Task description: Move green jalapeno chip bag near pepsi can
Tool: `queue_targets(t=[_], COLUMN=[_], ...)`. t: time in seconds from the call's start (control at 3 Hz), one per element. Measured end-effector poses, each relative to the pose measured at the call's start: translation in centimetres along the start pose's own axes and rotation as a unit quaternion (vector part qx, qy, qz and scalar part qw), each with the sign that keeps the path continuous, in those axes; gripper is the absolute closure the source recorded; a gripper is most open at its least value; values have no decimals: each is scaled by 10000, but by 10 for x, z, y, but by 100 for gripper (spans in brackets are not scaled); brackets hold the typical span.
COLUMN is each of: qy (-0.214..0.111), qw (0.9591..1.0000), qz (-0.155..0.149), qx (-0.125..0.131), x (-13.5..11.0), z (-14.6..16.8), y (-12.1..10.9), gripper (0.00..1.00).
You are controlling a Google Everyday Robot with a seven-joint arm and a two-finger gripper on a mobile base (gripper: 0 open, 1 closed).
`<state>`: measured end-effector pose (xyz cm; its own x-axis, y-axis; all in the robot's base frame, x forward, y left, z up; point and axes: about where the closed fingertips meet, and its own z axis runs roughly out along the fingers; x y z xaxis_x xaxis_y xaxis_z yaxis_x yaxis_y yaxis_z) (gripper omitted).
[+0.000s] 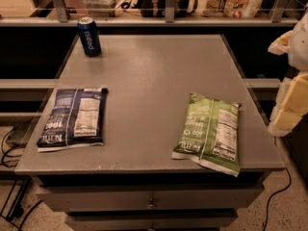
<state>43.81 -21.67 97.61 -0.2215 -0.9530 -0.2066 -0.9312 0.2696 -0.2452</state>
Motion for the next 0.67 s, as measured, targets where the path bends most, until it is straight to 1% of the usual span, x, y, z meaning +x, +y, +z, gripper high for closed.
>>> queue_targets(t=[0.33, 0.67], qy=[0, -127], qw=[10000, 9999], qz=[0, 15], qx=[0, 11], x=[0, -2], z=[0, 1], y=[0, 0], gripper=[0, 0])
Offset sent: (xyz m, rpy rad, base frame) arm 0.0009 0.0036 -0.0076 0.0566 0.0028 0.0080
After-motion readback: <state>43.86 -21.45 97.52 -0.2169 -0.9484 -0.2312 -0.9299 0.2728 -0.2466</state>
